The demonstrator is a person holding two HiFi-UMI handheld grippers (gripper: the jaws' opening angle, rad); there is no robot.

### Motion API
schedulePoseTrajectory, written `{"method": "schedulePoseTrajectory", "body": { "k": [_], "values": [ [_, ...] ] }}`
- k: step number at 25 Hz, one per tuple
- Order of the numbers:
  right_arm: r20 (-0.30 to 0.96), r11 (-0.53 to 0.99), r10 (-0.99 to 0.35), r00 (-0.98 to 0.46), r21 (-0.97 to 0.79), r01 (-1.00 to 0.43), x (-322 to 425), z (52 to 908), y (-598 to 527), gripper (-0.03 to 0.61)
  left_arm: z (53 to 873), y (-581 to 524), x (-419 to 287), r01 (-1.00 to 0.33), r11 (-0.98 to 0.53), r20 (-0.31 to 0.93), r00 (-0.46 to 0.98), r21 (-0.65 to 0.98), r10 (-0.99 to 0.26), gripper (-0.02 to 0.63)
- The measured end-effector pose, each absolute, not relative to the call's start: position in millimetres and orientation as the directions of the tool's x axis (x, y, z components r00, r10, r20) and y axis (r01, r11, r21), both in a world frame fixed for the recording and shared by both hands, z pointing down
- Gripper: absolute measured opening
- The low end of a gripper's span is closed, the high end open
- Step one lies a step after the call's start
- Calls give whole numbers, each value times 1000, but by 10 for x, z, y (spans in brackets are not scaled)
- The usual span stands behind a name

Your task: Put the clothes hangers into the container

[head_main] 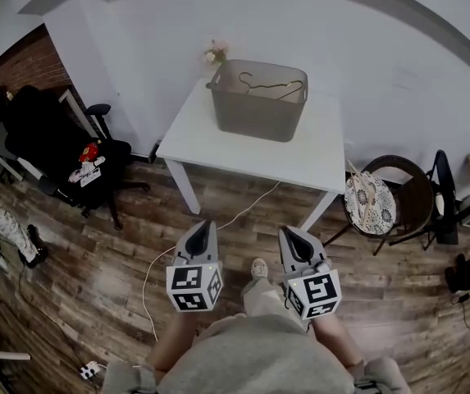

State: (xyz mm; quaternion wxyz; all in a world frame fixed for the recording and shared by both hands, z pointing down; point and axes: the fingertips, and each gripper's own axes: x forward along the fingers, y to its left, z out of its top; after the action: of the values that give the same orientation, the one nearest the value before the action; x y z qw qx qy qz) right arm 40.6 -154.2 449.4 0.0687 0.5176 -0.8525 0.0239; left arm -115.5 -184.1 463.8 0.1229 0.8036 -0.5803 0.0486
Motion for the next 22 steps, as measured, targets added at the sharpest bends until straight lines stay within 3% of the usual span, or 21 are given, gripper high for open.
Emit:
{"method": "schedulePoseTrajectory", "body": {
  "k": [22],
  "values": [
    [168,467,-872,-460,3,-884,302,4556,-1230,0,4655,-1496,-1180,-935,-319,222,348,155,-911,9]
  ]
}}
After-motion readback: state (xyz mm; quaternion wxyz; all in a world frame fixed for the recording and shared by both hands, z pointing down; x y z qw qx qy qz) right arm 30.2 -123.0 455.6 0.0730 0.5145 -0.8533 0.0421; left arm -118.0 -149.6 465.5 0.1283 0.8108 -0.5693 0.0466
